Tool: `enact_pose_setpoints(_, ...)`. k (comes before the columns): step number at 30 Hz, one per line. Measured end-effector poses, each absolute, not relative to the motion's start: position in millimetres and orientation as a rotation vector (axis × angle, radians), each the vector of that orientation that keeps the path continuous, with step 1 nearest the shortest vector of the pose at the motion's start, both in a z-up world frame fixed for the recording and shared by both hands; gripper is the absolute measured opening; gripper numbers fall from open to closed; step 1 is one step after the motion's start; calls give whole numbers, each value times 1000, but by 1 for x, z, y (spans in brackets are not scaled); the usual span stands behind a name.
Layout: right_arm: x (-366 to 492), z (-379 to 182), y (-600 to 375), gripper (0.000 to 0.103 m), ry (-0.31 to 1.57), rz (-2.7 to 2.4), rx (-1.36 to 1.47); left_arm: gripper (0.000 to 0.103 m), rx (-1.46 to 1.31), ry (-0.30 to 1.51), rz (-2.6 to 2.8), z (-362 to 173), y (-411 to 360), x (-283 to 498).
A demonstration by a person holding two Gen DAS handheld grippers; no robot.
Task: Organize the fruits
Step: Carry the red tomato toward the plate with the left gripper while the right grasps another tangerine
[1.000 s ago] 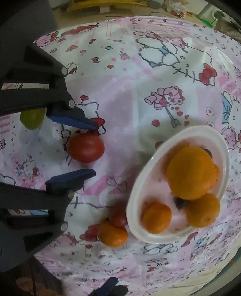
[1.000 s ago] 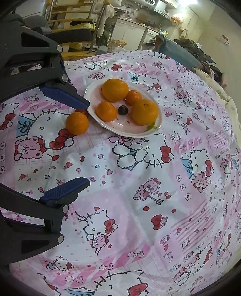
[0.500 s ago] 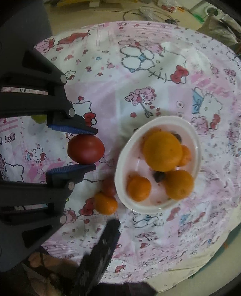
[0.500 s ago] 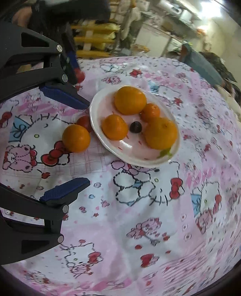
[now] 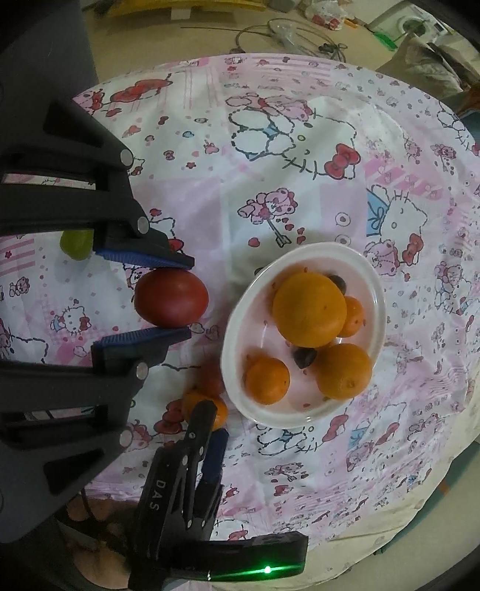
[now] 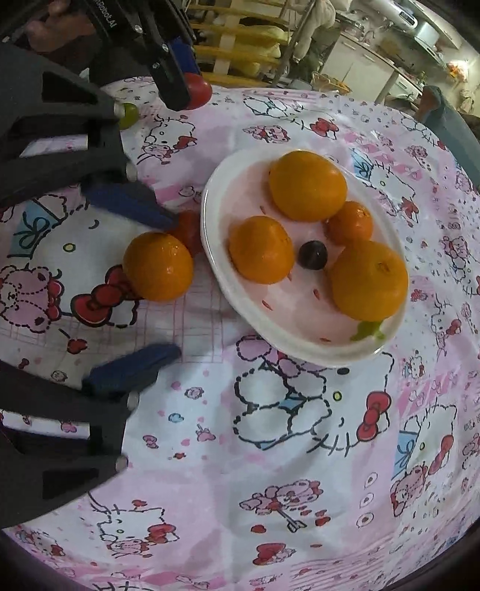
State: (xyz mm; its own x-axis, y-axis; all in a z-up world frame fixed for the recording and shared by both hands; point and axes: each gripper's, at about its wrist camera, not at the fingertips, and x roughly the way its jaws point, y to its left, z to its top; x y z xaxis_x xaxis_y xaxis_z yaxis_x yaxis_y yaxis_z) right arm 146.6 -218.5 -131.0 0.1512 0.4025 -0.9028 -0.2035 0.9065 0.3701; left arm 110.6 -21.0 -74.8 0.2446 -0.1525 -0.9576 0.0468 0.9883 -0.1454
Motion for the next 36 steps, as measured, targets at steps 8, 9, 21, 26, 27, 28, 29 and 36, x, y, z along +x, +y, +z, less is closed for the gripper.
enact_pose_setpoints(8,135,-122,-212,37,1336,493,160,26,-96,1318,-107,-79,-15,112)
enact_pose_setpoints(9,134,-122,-212,37,1334,493,162,26,-96,1318,-104,-80,-15,112)
enact_pose_setpoints(21,120,-93,-266,37,1244,436,353,26,-115,1304,-72,-79,-5,113)
enact_pose_setpoints(26,116,-62,-300,37,1105,371,433,26,-114,1267,-54,-72,-1,111)
enact_pose_setpoints(27,116,-55,-304,37,1076,366,440,26,-112,1248,-49,-68,0,110)
enact_pose_setpoints(28,116,-49,-307,37,1050,368,451,26,-112,1231,-48,-64,1,110)
enact_pose_setpoints(29,117,-44,-310,37,1023,371,464,26,-116,1220,-49,-61,2,111)
enact_pose_setpoints(36,131,-34,-305,37,974,429,502,26,-126,1146,-65,-37,5,132)
